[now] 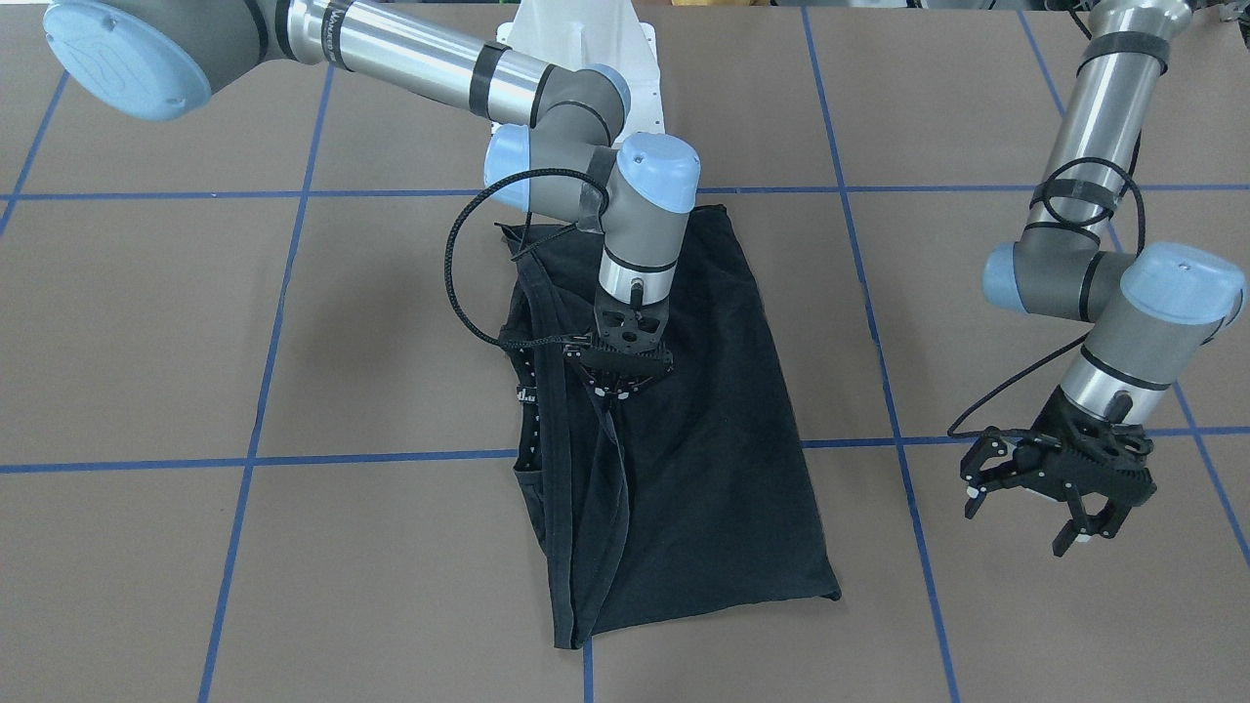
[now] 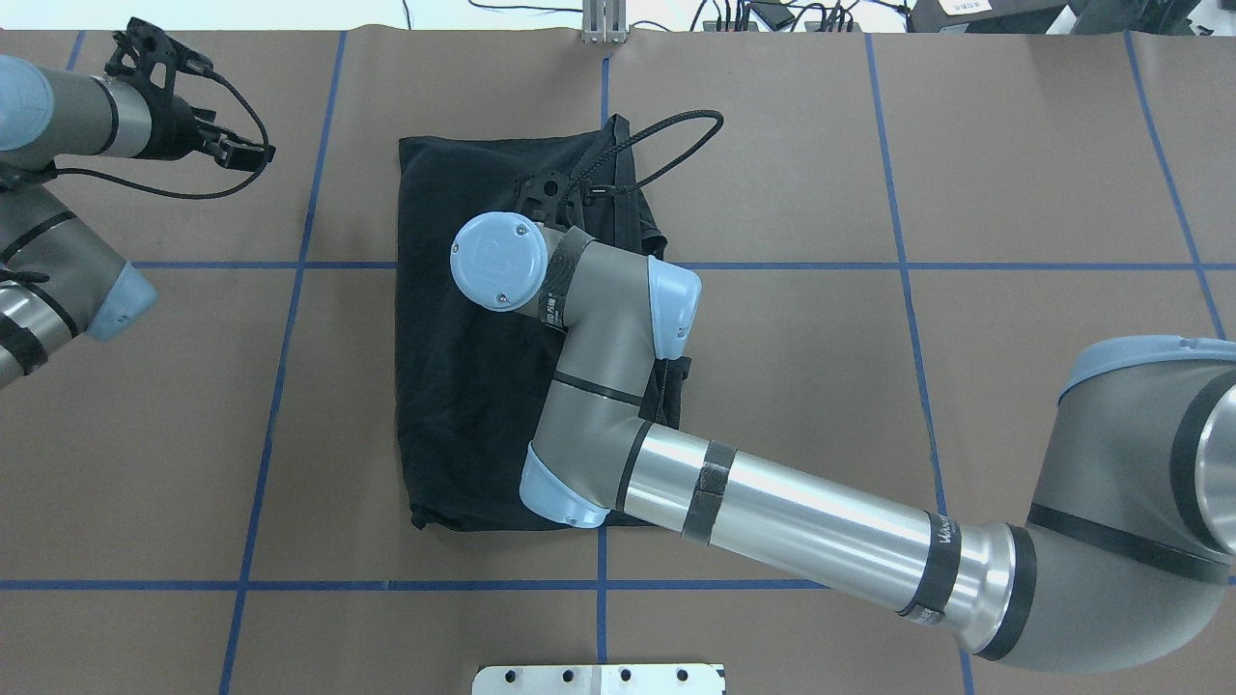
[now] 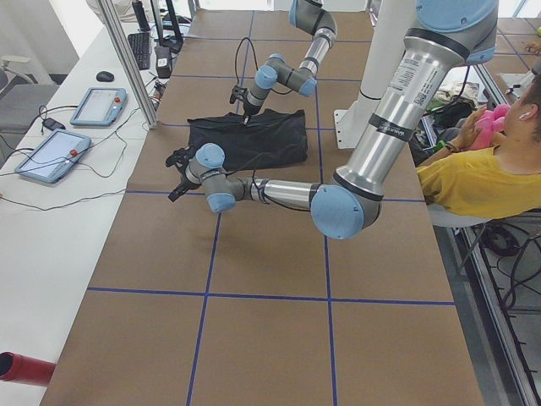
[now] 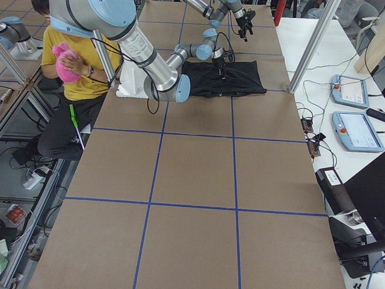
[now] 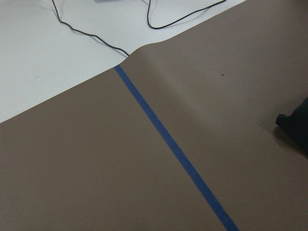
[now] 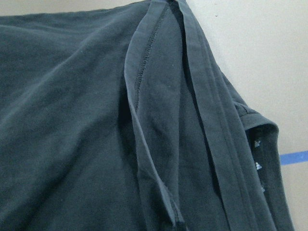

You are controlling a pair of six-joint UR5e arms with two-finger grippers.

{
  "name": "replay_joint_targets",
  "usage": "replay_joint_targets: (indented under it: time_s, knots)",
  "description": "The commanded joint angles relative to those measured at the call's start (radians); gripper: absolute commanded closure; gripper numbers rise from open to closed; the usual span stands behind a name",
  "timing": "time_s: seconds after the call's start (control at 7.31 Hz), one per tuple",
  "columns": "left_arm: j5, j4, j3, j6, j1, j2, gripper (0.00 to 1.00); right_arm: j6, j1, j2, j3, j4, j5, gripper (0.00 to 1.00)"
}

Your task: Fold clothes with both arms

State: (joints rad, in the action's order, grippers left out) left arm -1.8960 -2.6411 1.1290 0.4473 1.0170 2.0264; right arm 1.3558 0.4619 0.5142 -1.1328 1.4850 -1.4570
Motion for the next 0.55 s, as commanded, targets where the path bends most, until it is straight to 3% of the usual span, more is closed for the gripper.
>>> replay_joint_targets:
  time_s: [0.0, 0.41]
  knots:
    - [0.000, 0.000, 0.000, 0.014, 0.000, 0.001, 0.00, -0.096, 0.009, 0.003, -0.021, 0.029, -0.002, 1.00]
    - [0.000, 0.000, 0.003, 0.021, 0.000, 0.002, 0.00, -0.098, 0.021, 0.027, -0.062, 0.032, -0.014, 1.00]
